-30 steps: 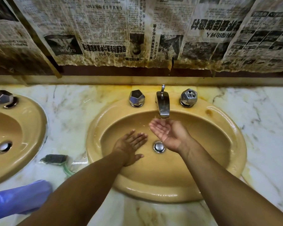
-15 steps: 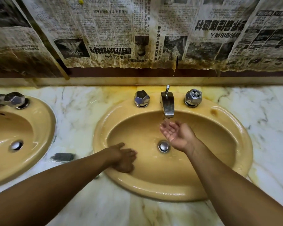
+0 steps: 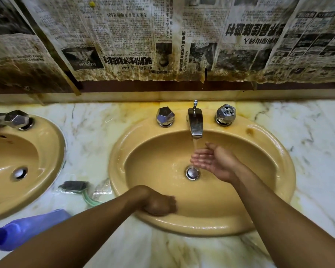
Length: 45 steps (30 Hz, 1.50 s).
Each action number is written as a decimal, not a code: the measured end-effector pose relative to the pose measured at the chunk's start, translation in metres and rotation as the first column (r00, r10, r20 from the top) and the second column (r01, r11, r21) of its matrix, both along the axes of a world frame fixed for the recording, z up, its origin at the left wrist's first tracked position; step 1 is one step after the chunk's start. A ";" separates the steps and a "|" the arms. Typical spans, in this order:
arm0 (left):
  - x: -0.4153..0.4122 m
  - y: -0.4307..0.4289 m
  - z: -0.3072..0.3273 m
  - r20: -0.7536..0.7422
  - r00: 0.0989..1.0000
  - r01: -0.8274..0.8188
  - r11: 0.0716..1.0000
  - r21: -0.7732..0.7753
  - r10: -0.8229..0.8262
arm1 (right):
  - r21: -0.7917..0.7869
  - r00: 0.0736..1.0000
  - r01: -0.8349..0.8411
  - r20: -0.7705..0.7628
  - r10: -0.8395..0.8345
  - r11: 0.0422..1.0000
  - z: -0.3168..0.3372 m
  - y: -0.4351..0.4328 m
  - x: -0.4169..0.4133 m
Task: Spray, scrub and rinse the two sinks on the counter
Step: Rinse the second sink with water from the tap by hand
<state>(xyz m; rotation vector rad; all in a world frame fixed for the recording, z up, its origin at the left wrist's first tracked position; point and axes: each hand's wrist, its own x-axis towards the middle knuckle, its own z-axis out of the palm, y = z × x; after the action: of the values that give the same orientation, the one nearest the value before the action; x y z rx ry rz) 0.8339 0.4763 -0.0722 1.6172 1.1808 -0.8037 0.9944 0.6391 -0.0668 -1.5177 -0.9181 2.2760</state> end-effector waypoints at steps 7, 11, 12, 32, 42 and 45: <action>-0.042 -0.001 -0.043 -0.528 0.844 0.053 0.965 0.257 0.095 | -0.251 0.937 -0.023 -0.343 -0.067 0.968 0.024 -0.009 -0.023; 0.030 0.009 -0.051 -0.210 0.938 -0.243 0.956 0.163 0.274 | 0.043 0.770 -0.635 0.112 0.628 0.771 0.032 -0.036 0.031; 0.049 0.015 -0.042 -0.088 0.952 -0.287 0.954 0.085 0.294 | 0.071 0.656 -0.741 0.294 0.696 0.668 0.031 -0.037 0.050; 0.046 0.017 -0.042 -0.001 0.980 -0.200 0.979 -0.031 0.200 | -0.114 0.989 0.096 -0.102 -0.108 0.989 0.001 -0.010 0.021; -0.045 0.004 -0.032 -0.444 0.896 0.126 0.975 0.182 -0.033 | -0.194 0.945 -0.231 -0.279 0.172 0.953 0.027 -0.006 0.012; -0.018 0.014 -0.029 -0.073 0.984 -0.163 0.987 0.019 0.164 | 0.132 0.558 -0.823 0.371 0.742 0.552 0.032 -0.023 0.057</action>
<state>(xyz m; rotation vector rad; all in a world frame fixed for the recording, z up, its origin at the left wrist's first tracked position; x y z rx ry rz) 0.8162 0.4899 -0.1017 1.4898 1.3546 -0.7570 1.0509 0.6165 -0.0348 -1.4590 -2.3347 2.2566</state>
